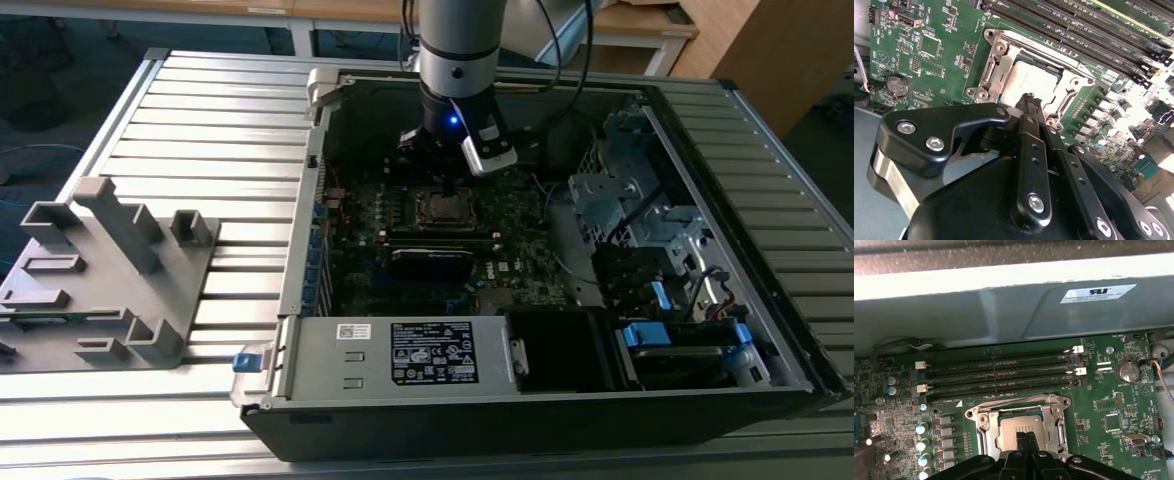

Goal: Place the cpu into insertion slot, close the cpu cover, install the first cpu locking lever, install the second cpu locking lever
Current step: 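Install the second cpu locking lever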

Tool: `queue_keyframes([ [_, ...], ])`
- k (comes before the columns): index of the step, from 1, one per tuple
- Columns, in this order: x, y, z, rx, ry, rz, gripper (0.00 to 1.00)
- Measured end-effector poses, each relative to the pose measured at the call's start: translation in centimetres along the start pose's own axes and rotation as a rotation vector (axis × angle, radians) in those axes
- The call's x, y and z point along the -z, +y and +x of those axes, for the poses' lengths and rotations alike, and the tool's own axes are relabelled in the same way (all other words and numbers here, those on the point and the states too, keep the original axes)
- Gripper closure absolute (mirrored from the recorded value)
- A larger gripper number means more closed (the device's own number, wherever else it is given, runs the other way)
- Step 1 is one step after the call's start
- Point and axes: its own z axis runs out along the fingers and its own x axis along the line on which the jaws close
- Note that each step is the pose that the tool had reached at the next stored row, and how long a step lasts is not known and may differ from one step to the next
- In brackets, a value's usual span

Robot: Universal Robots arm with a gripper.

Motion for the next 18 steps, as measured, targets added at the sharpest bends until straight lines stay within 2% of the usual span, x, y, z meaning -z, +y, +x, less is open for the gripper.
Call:
queue_keyframes([
  [18,0.25,0.02,-0.02,0.000,0.0001,0.0000,0.89],
])
